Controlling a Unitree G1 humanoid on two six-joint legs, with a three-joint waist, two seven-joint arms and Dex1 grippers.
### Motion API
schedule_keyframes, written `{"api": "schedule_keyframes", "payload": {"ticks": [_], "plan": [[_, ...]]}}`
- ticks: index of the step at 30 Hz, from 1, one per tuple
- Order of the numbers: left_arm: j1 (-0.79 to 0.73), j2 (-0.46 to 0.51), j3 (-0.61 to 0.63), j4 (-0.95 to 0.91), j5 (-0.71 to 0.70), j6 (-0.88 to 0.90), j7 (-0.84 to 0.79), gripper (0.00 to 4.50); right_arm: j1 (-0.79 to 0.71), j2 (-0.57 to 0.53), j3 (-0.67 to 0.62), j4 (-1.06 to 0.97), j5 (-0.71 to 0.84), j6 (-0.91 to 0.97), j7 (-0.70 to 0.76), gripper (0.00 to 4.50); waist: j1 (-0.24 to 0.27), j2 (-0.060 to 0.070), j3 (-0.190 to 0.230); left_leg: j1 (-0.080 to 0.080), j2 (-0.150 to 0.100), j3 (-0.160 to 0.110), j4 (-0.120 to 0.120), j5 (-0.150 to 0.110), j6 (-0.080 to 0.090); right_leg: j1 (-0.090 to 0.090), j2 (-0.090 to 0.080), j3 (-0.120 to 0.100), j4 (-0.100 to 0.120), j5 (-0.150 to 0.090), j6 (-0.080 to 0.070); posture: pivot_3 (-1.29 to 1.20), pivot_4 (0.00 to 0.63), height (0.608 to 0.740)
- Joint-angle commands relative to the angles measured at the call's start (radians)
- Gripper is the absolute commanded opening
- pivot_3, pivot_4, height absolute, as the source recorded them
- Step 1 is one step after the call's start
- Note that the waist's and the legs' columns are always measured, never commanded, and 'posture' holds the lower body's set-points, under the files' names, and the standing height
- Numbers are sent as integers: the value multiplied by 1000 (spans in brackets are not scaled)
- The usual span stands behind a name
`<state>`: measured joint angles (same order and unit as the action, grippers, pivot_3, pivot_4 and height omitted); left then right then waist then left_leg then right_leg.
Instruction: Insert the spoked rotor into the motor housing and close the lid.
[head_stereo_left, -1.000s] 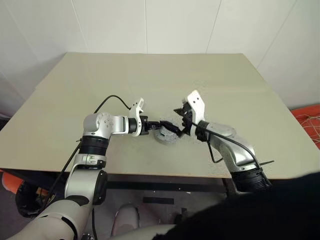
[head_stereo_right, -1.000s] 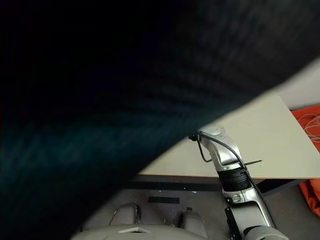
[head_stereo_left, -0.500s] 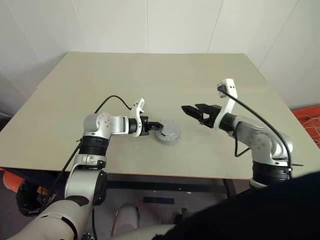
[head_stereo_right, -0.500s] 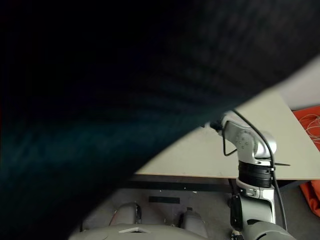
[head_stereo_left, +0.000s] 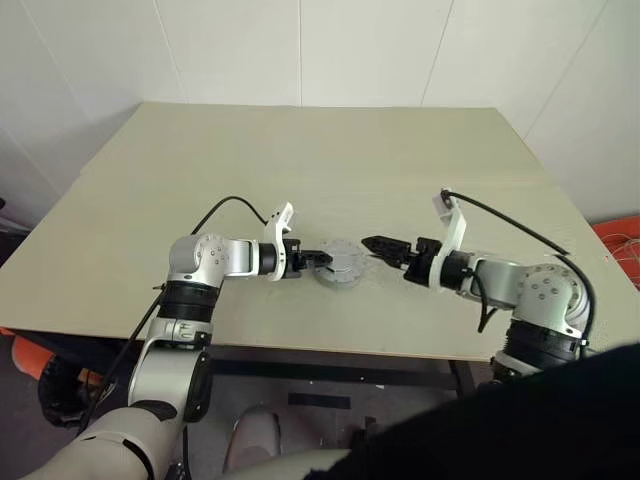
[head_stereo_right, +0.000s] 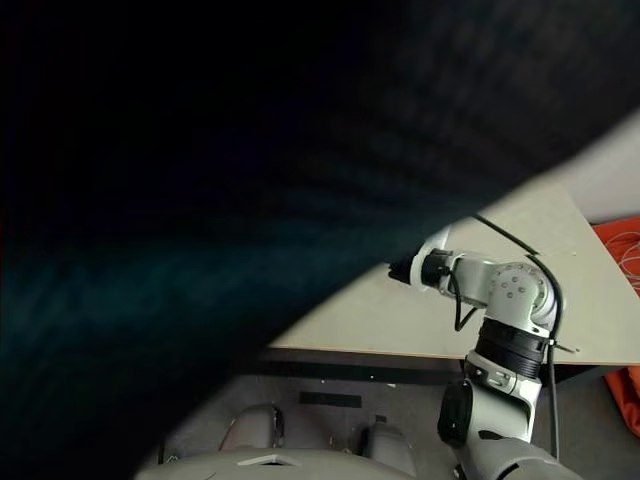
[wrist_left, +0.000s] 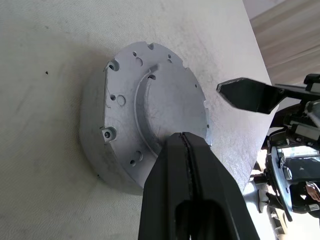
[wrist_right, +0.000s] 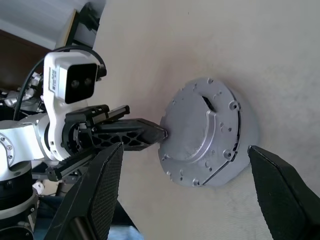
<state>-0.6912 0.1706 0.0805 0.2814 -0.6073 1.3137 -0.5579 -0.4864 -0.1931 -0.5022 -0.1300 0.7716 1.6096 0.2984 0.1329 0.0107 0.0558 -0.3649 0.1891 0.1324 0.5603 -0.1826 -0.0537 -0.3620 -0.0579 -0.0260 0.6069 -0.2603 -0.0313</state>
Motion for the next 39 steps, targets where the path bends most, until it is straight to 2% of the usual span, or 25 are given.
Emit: {"api": "schedule_keyframes", "payload": {"ticks": [1,16,25,39], "plan": [[1,14,12,-48,-14,4,2,0,12,11,4,-14,3,5,-20,4465,1,0,0,0,0,0,0,0,0,0,0,0,0,0,0,0,0,740],[5,24,18,-65,-19,13,9,0,64,5,78,92,-65,-143,6,4465,1,0,0,1,0,0,1,1,-2,0,0,0,1,2,3,0,0,740],[-1,25,17,-61,-20,10,13,0,20,91,122,151,-72,-241,-22,4465,-10,0,0,4,2,1,1,6,-9,1,0,1,2,4,-1,0,0,740],[1,19,22,-59,-18,7,23,0,-27,186,157,170,-68,-282,-49,4465,-11,0,0,-2,2,2,0,6,-9,-5,1,1,2,7,2,0,0,740]]}}
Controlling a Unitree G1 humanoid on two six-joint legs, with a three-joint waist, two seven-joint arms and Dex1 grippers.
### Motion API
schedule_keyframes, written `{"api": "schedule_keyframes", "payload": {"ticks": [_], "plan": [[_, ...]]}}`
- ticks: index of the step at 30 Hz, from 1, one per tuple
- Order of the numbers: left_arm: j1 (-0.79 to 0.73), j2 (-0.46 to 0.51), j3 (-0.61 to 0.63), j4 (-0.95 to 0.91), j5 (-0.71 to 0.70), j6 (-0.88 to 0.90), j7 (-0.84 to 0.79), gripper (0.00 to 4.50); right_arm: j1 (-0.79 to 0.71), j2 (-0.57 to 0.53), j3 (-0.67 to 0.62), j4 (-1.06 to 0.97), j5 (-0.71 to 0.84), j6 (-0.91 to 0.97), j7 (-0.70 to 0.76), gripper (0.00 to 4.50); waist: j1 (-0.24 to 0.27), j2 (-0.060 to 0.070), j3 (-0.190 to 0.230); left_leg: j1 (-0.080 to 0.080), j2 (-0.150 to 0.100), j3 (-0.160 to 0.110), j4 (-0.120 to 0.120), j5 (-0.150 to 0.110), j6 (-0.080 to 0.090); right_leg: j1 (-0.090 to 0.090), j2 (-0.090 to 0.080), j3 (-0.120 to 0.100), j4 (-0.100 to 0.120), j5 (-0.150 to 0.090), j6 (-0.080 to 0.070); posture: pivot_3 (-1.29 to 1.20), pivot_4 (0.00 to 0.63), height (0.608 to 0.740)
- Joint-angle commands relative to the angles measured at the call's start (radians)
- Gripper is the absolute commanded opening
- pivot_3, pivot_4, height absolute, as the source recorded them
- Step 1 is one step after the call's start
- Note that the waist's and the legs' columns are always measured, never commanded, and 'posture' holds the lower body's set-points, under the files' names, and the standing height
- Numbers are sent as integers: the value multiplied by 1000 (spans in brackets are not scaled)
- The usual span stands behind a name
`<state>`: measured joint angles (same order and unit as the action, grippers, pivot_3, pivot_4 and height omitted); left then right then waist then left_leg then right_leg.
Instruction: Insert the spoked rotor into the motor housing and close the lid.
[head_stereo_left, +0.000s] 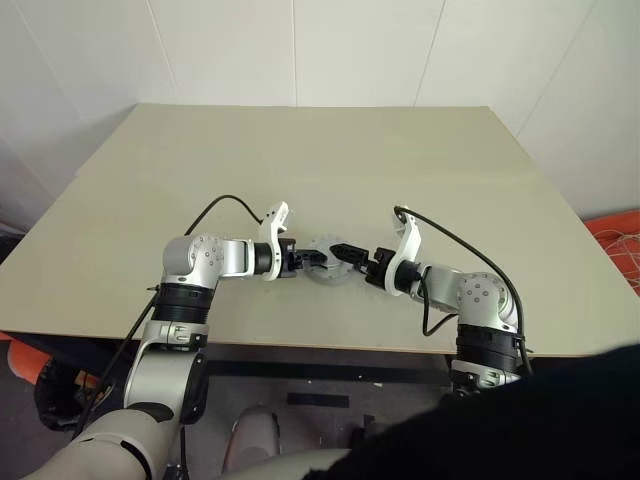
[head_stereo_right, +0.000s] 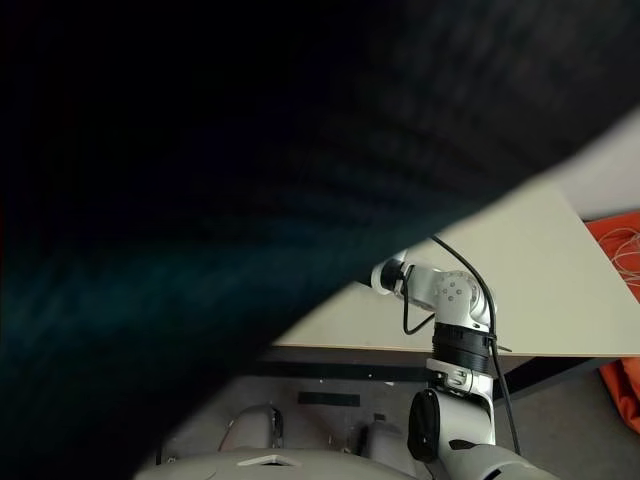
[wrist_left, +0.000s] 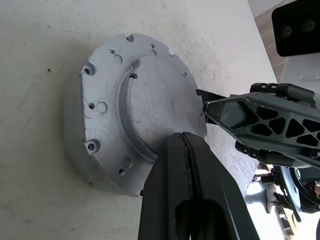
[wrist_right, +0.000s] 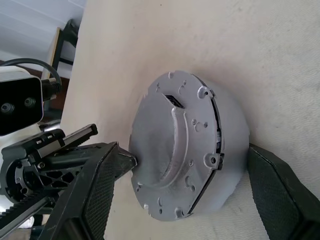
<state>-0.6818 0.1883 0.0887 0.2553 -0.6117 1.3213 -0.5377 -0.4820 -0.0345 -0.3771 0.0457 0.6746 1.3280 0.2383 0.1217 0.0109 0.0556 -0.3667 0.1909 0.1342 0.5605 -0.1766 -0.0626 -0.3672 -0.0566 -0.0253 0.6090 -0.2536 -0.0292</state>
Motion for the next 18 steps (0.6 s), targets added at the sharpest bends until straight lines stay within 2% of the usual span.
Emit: {"api": "schedule_keyframes", "payload": {"ticks": [1,10,18], "plan": [[-8,1,14,-32,-14,0,3,0,-33,31,31,-7,31,0,9,4465,0,0,0,0,0,0,0,0,0,0,0,0,0,0,0,0,0,740],[-10,5,16,-31,-13,0,3,0,-51,71,-9,-18,69,34,5,4465,0,0,0,0,0,0,0,0,0,0,0,0,0,0,0,0,0,740],[-14,31,45,-12,-4,16,23,0,-48,54,-8,-20,49,26,3,4465,1,0,0,0,0,0,0,0,0,0,0,0,0,0,0,0,0,740]]}}
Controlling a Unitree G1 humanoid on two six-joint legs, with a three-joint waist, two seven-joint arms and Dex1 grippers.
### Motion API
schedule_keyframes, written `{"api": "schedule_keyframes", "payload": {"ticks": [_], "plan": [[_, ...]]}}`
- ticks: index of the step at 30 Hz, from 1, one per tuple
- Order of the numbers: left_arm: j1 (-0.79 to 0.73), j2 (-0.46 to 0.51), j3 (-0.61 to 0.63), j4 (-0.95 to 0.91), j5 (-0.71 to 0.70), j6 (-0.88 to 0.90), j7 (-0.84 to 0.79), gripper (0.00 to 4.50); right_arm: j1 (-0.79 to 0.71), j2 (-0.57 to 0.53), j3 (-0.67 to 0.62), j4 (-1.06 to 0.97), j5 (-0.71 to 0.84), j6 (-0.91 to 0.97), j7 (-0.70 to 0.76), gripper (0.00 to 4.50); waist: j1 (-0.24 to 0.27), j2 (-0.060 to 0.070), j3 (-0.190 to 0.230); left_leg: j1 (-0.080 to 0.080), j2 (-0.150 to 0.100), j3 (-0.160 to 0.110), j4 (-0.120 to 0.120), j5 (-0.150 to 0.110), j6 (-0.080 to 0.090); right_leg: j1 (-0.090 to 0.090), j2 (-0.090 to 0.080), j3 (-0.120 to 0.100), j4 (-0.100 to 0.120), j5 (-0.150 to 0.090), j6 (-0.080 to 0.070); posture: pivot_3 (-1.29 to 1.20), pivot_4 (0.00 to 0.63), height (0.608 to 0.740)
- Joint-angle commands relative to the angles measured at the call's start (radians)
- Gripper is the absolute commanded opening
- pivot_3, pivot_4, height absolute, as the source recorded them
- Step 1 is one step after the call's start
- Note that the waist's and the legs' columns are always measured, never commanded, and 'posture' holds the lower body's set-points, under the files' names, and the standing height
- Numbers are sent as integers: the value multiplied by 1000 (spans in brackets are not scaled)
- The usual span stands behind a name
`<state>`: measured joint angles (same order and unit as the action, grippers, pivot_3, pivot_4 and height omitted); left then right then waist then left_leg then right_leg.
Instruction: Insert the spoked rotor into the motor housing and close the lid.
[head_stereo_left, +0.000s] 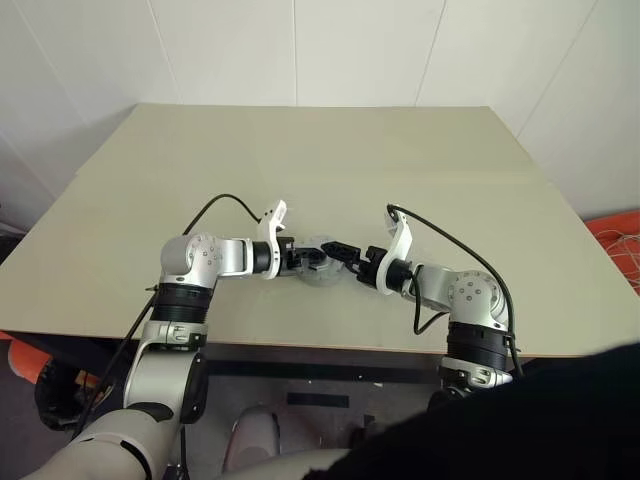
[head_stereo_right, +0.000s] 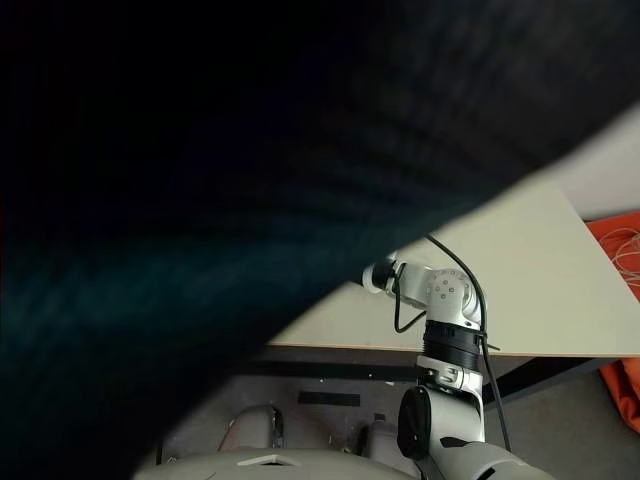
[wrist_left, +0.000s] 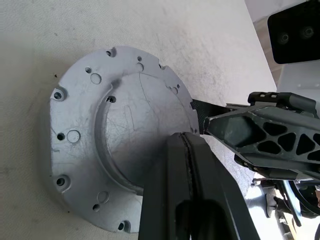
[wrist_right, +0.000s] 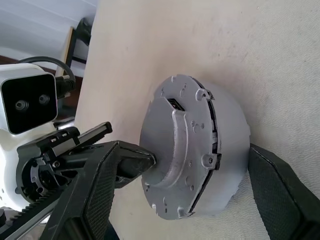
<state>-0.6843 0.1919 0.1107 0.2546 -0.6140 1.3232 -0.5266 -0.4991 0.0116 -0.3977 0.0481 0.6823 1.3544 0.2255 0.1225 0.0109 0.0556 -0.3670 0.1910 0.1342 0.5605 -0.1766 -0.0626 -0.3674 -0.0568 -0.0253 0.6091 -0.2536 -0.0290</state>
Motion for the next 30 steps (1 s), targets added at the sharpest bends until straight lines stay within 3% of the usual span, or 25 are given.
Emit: {"api": "schedule_keyframes", "payload": {"ticks": [1,30], "plan": [[-9,35,22,-10,0,17,12,0,-32,8,13,-24,40,-2,15,4465,0,0,0,0,0,0,0,0,0,0,0,0,0,0,0,0,0,740],[-4,21,43,60,32,40,87,0,-49,-3,-7,-25,49,-7,-3,4465,6,0,0,2,0,0,1,0,0,3,-1,0,0,0,1,0,0,740]]}}
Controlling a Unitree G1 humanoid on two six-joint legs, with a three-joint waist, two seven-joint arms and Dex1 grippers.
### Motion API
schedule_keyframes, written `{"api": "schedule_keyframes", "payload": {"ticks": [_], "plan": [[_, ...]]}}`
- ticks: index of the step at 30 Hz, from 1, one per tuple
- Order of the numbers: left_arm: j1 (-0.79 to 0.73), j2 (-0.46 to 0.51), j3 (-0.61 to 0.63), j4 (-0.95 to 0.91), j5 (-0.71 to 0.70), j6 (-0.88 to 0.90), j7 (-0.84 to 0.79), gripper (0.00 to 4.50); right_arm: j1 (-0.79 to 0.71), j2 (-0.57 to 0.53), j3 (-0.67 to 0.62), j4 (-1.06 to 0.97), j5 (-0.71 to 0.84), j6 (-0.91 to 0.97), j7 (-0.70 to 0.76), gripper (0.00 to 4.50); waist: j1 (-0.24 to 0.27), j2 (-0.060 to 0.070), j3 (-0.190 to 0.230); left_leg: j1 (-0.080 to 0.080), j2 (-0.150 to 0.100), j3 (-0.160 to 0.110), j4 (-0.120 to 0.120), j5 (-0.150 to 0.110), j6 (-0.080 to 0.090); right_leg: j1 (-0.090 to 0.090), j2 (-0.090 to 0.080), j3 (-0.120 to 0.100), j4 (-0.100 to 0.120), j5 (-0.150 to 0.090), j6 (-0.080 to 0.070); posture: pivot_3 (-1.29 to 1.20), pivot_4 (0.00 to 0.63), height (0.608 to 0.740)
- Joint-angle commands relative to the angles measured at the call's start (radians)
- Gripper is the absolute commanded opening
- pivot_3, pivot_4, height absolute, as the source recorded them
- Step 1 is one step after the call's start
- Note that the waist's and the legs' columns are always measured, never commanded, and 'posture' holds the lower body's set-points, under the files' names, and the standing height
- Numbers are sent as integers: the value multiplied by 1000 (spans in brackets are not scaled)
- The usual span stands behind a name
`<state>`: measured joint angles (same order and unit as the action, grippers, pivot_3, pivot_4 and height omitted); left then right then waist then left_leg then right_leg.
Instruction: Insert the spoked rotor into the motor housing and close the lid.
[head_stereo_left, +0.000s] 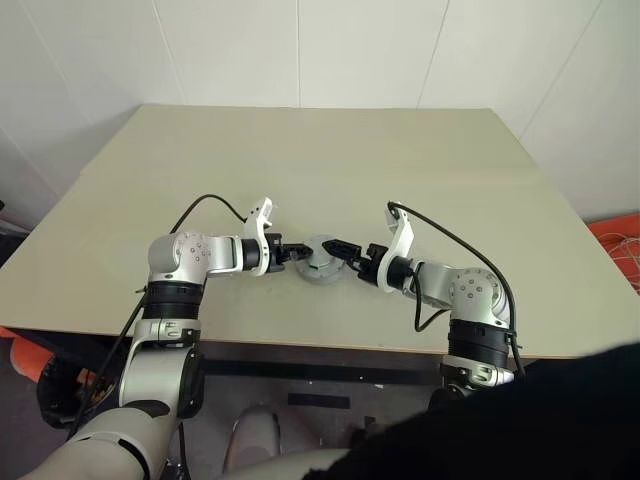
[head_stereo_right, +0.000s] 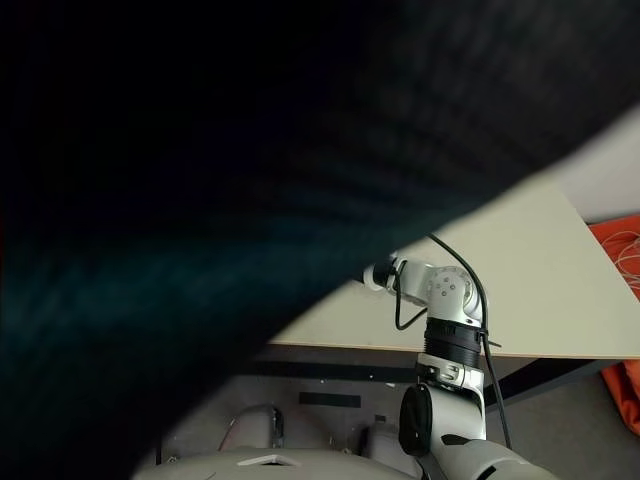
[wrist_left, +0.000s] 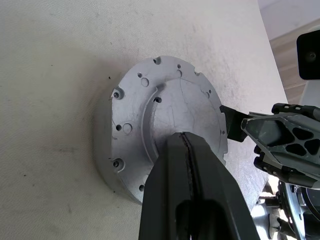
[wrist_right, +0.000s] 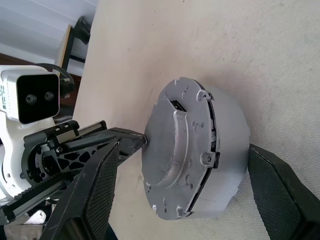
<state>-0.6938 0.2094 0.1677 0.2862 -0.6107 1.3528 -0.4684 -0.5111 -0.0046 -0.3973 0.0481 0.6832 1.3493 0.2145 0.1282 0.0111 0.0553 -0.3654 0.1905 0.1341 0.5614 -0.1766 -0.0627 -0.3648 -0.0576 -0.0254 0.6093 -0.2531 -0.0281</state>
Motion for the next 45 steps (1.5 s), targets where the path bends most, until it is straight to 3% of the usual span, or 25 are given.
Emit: {"api": "schedule_keyframes", "payload": {"ticks": [1,31,34,38,45], "plan": [[5,4,-15,28,28,9,28,0,-39,18,-11,-24,52,1,7,4465,0,0,0,0,0,0,0,0,0,0,0,0,0,0,0,0,0,740],[2,7,-11,25,27,-9,30,0,-45,70,24,16,41,7,20,4465,-2,0,0,1,0,0,0,0,0,0,0,0,0,0,0,0,0,740],[3,7,-10,23,26,-7,31,0,-45,78,27,23,39,-5,21,3841,-2,0,0,1,0,0,0,0,0,0,0,0,0,0,0,0,0,740],[2,8,-8,25,26,-9,31,0,-46,73,35,20,38,-11,28,2568,-4,0,0,1,0,0,0,0,0,0,0,0,0,0,0,0,0,740],[0,7,-9,28,27,-15,30,0,-57,69,29,16,44,-12,34,2568,-5,0,0,1,0,0,0,0,0,0,0,0,0,0,0,0,0,740]]}}
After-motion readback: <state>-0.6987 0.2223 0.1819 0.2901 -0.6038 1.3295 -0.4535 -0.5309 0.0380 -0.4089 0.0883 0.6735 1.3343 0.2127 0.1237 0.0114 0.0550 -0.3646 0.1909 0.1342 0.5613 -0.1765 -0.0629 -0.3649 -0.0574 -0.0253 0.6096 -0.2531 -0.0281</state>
